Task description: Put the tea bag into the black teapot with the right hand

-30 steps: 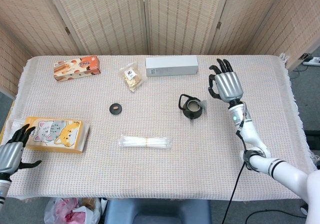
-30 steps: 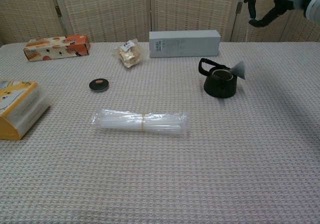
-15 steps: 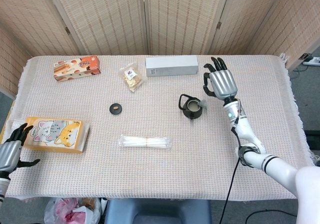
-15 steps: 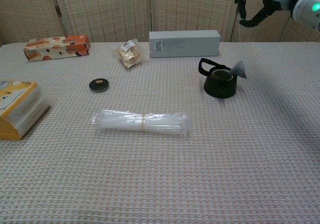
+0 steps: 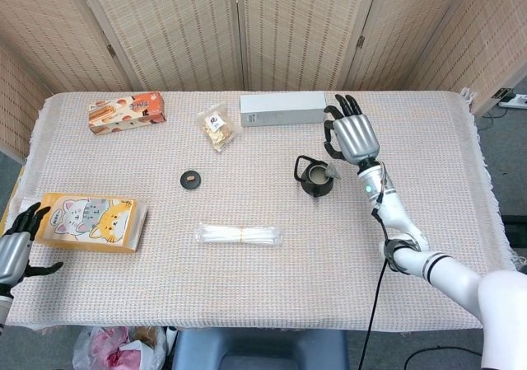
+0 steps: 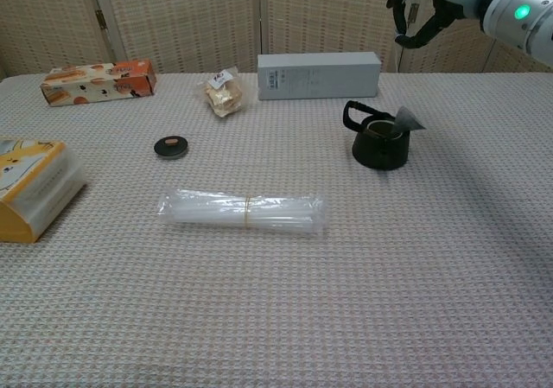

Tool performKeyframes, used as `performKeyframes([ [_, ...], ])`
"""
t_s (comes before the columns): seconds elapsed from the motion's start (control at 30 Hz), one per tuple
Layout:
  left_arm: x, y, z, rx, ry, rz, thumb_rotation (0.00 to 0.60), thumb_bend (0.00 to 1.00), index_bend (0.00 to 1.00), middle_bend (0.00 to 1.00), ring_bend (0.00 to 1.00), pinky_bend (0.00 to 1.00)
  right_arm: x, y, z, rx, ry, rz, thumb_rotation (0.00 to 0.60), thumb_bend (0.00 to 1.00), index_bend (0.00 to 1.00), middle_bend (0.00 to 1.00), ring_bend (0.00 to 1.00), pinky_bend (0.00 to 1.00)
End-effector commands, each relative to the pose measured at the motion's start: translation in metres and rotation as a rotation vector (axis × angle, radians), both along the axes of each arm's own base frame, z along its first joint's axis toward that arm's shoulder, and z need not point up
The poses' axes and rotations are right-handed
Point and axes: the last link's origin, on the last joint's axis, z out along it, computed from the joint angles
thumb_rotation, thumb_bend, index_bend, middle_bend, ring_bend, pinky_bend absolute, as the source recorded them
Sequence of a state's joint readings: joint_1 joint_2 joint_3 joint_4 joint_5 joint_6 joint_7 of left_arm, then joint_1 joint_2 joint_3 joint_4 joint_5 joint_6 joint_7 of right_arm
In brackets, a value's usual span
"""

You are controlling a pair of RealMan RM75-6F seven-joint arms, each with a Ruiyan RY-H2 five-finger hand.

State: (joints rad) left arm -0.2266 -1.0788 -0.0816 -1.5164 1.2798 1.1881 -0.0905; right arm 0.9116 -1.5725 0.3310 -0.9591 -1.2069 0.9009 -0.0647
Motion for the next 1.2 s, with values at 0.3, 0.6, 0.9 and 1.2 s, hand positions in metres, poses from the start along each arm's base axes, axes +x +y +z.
performKeyframes([
  [0.3,-0.002,-0.001,0.006,0.013,-0.013,0.000,0.600,0.11,0.00,0.00,0.04,0.28,0.018,-0.004,-0.006,0.004,0.009,0.026,0.600,0.33,0.65,0.24,0.00,0.00],
  [0.6,-0.002,-0.004,0.004,0.010,-0.006,-0.001,0.600,0.11,0.00,0.00,0.04,0.28,-0.005,0.008,-0.019,0.015,0.067,0.007,0.600,0.33,0.65,0.24,0.00,0.00],
  [0.9,0.002,-0.003,-0.004,-0.012,0.013,-0.014,0.600,0.11,0.00,0.00,0.04,0.28,-0.049,0.028,-0.014,-0.001,0.066,-0.050,0.600,0.33,0.65,0.24,0.00,0.00],
  [1.2,0.007,-0.001,-0.010,-0.026,0.028,-0.024,0.600,0.11,0.00,0.00,0.04,0.28,-0.088,0.043,-0.024,0.046,0.114,-0.132,0.600,0.33,0.65,0.24,0.00,0.00],
])
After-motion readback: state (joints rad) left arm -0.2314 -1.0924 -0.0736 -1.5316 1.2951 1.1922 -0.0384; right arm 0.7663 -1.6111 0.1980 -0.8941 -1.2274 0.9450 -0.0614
